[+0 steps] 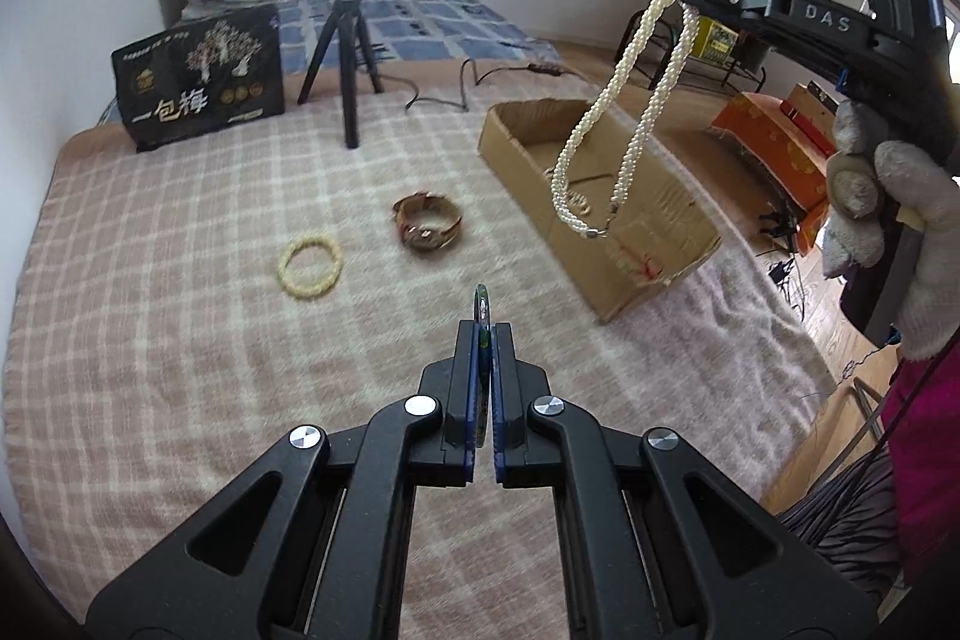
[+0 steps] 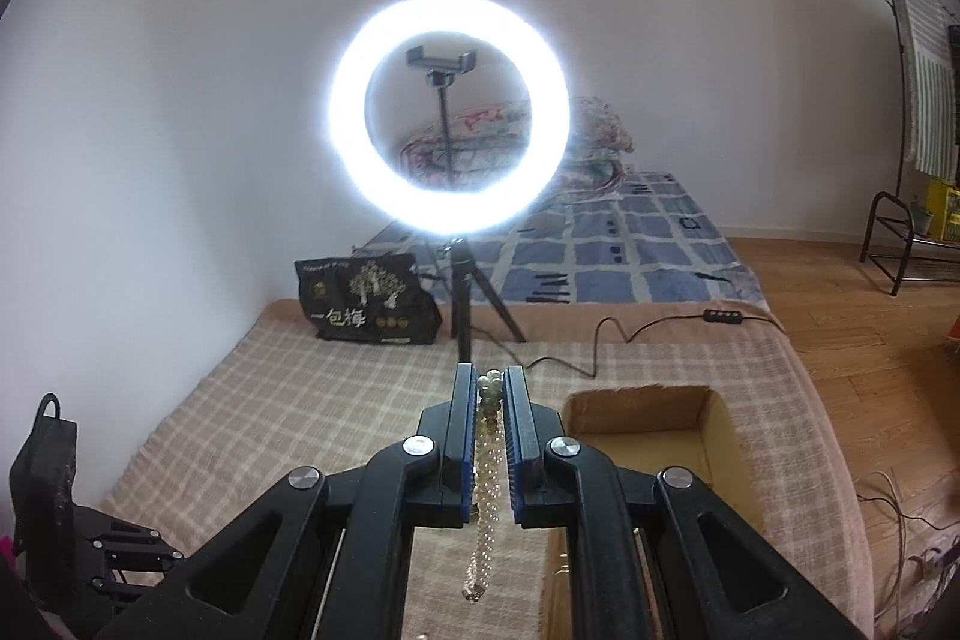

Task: Organize jewelry
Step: 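Carry the pearl necklace over the box with the right tool and release it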

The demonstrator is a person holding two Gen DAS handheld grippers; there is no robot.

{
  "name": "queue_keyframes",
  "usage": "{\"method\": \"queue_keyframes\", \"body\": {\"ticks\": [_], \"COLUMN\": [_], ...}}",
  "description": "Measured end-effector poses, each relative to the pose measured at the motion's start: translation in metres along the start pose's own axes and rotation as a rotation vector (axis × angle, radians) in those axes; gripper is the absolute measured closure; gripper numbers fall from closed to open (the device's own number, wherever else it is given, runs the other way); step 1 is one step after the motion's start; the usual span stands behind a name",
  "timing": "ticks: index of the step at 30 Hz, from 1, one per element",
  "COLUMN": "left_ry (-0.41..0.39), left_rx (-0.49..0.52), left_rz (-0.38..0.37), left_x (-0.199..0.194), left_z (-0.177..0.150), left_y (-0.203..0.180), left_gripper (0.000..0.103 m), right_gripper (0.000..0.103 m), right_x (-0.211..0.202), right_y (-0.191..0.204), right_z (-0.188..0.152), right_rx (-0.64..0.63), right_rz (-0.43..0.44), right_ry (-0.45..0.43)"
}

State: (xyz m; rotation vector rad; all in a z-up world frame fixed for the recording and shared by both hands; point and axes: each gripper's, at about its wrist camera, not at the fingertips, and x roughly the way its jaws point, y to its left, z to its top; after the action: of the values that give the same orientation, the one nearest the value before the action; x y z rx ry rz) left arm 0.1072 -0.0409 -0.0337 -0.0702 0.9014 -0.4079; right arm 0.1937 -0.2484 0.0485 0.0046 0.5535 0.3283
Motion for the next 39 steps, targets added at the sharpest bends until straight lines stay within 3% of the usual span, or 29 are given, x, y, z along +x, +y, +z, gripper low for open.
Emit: {"method": "queue_keyframes", "body": {"ticks": [14, 24, 39], "left_ry": [-0.018, -0.018, 0.087], "left_rx": [0.075, 0.108, 0.102], "left_rz": [-0.065, -0.126, -0.133], "left_x": [0.04, 0.085, 0.156], "left_z": [0.056, 0.089, 0.082], "left_y": [-0.054, -0.097, -0.119], "left_gripper": [0.102, 0.102, 0.102], "right_gripper": [0.097, 0.097, 0.097], "right_x": [0.02, 0.046, 0.088], "right_y": [-0.081, -0.113, -0.145], "right_z": [0.013, 0.008, -0.014], "right_rx": [0.029, 0.029, 0.068], "right_rz": [-0.128, -0.181, -0.179], "right_ry": [0.025, 0.072, 0.168]}}
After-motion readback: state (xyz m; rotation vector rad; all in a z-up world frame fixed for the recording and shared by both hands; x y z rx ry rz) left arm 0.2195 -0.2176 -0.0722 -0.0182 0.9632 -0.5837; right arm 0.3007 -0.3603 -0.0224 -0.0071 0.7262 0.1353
